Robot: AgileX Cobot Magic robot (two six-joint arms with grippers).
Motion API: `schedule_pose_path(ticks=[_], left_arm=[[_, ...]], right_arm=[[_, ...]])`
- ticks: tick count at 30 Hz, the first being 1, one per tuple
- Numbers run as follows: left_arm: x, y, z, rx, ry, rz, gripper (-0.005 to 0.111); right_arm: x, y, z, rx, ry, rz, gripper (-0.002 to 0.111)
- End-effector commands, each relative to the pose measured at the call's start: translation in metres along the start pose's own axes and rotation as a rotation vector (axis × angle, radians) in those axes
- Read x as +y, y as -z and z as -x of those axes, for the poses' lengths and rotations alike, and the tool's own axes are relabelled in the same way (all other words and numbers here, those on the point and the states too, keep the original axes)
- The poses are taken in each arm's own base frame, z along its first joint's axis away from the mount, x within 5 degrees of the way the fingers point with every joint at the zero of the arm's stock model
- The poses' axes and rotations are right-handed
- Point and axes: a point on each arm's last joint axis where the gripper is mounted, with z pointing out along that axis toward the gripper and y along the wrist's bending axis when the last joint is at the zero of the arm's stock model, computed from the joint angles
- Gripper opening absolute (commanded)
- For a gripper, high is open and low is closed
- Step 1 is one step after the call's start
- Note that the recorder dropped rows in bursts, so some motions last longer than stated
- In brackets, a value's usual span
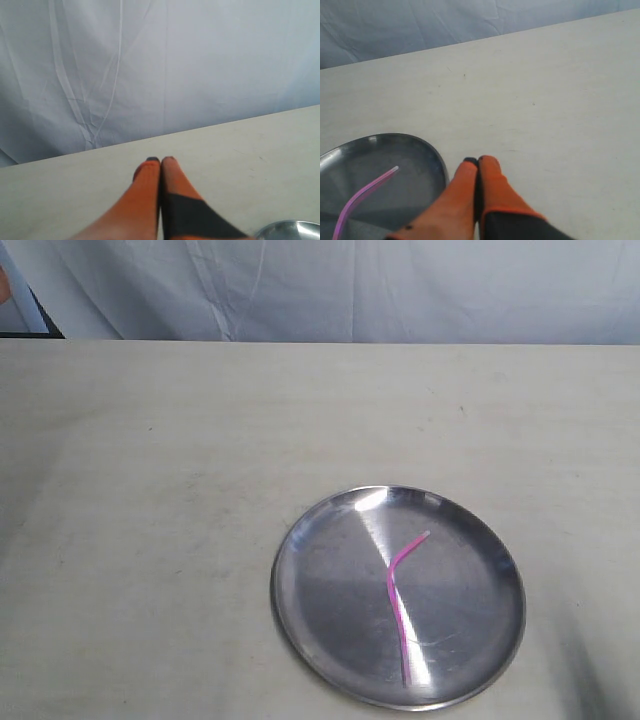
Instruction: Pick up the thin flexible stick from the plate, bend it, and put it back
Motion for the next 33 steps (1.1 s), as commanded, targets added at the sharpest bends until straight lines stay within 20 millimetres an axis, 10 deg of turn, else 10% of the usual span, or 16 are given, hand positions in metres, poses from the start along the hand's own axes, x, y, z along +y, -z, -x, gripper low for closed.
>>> schedule_pose_path(ticks=[1, 9, 33], left_arm=[[0.001, 0.002, 0.002, -0.012, -0.001, 0.006, 0.0], [0.003, 0.021, -0.014, -0.051, -0.005, 0.06, 0.0], [0.028, 0.069, -0.151, -0.008, 0.255, 0.402, 0.0]], right_arm=[[0.0, 0.0, 0.0, -0.019, 0.003, -0.004, 0.0], [0.0, 0.0, 0.0, -0.019, 0.001, -0.003, 0.0], [0.0, 0.0, 0.0, -0.014, -0.004, -0.001, 0.0]])
